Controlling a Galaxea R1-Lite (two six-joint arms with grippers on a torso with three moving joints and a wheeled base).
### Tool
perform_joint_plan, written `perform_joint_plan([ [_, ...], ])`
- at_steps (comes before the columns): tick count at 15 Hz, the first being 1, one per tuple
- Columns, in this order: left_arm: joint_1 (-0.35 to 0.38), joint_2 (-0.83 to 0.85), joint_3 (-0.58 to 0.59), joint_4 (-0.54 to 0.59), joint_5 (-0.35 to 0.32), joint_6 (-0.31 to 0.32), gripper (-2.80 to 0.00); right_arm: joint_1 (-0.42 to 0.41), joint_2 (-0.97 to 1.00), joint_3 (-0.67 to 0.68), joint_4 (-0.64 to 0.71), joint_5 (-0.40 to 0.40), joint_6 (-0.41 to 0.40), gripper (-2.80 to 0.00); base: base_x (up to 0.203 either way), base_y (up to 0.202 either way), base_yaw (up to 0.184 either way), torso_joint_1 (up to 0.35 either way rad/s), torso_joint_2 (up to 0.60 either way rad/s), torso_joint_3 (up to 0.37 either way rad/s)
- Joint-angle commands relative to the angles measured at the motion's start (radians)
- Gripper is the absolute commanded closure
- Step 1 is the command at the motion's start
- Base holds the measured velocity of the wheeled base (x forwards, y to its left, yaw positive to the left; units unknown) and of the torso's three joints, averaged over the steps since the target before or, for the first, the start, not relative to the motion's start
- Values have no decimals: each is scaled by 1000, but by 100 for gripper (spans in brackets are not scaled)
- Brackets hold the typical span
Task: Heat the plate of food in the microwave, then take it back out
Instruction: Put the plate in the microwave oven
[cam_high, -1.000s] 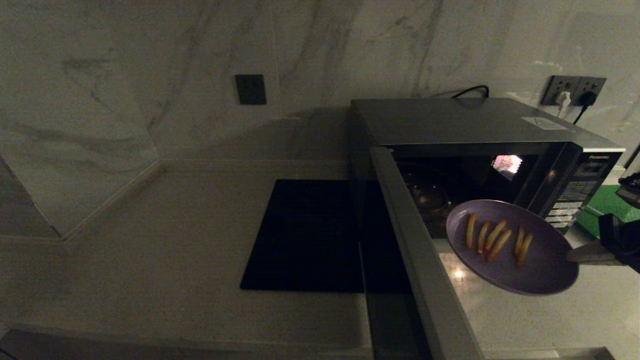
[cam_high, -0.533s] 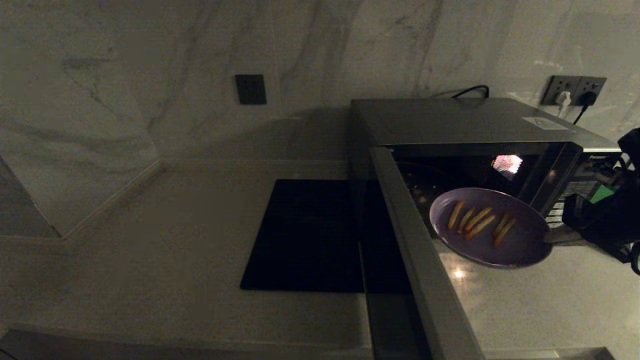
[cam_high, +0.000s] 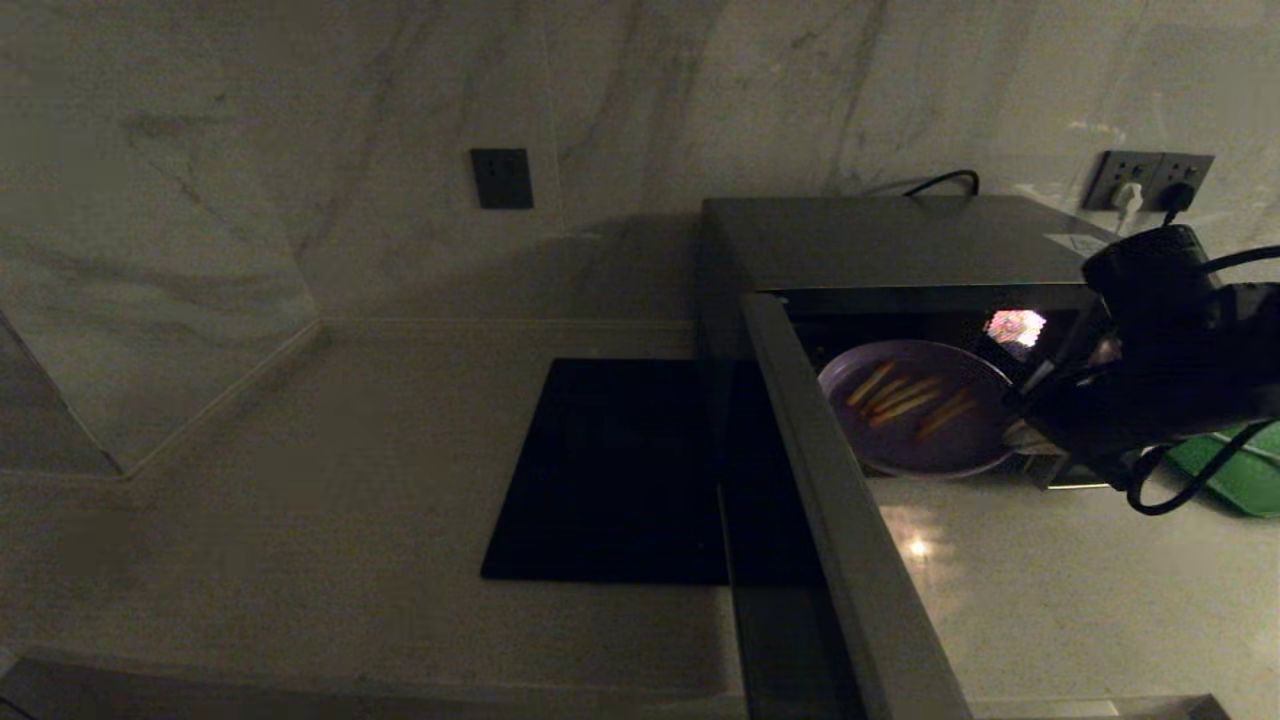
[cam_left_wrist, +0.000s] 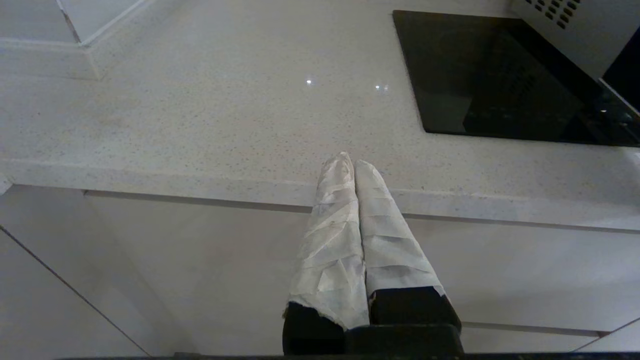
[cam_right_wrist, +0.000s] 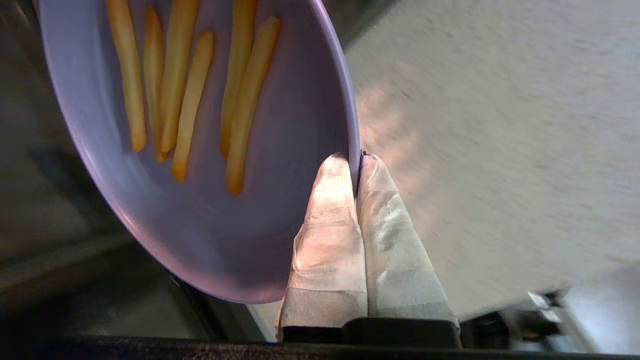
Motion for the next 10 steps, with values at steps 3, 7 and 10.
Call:
perform_joint_plan([
  [3, 0, 0, 0, 0, 0, -1, 0, 9, 90, -85, 0, 0, 71, 0, 0, 0, 0, 0, 0, 0],
  [7, 0, 0, 0, 0, 0, -1, 0, 9, 139, -132, 0, 8, 98, 0, 0, 0, 0, 0, 0, 0],
  [10, 0, 0, 0, 0, 0, -1, 0, 9, 194, -211, -1, 15, 99, 0, 0, 0, 0, 0, 0, 0],
])
